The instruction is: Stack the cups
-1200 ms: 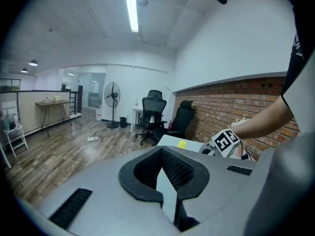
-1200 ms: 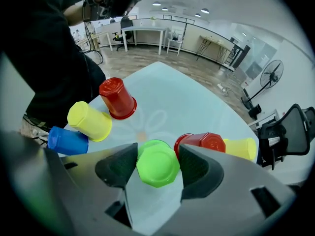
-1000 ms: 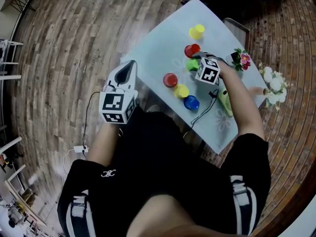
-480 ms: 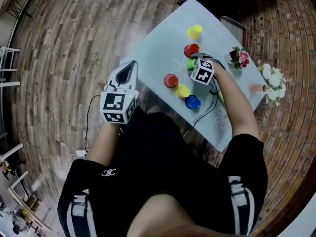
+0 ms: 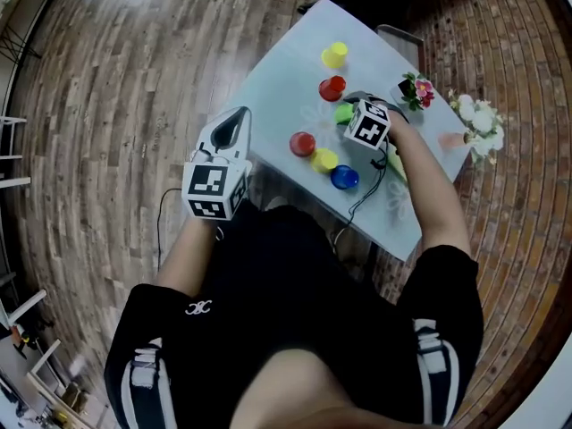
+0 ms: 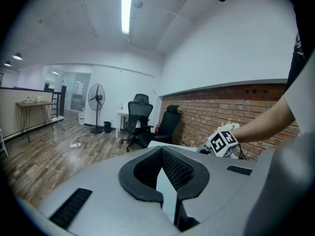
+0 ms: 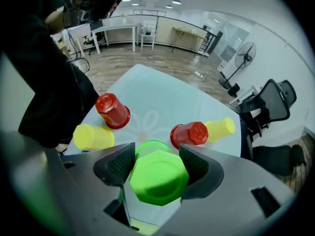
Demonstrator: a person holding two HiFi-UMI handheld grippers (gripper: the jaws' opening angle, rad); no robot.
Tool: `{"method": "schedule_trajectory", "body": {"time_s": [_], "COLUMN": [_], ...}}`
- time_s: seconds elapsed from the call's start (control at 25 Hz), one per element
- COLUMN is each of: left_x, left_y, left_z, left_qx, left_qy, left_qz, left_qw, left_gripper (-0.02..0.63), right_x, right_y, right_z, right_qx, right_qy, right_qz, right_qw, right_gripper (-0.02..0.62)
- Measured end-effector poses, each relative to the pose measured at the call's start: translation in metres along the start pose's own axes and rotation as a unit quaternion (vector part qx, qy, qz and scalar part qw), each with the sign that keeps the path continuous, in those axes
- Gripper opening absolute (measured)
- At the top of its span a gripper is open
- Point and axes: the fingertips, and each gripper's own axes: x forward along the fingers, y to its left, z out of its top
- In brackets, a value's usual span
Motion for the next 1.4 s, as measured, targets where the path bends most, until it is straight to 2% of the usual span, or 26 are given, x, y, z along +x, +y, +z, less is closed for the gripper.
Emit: {"method": "schedule_trajectory", "body": {"time_s": [0.24, 0.52, 0.72, 0.96, 1.4], "left_x": [0.003, 0.007, 0.003, -0.006, -0.018], "left_y": [-0.023, -0.049, -0.061, -0.059, -0.047], "left_z": [0.013, 0.013, 0.010, 0.002, -0.003], "left_qx": [0.005, 0.010, 0.013, 0.013, 0.011], "left_qy": [-0.018, -0.024, -0.023, -0.017, -0.010], "left_qz": [-0.047, -0.095, -0.112, -0.111, -0.093], "left_qw": [0.9987, 0.9952, 0.9933, 0.9936, 0.9955], "left_gripper": [0.002, 0.002, 0.002, 0.002, 0.002], "right_x": [-0.060, -0.109, -0.113, -0.086, -0.039], "right_y": [0.012, 0.040, 0.066, 0.083, 0.101], "right_z": [0.008, 0.036, 0.054, 0.065, 0.059], "right_qx": [0.063, 0.146, 0.140, 0.124, 0.102], "right_qy": [-0.011, -0.066, -0.078, -0.078, -0.034], "right_qz": [-0.022, -0.028, -0.023, -0.030, -0.013], "right_qw": [0.998, 0.987, 0.987, 0.989, 0.994], "right_gripper": [0.275, 0.276, 0.276, 0.276, 0.277]}}
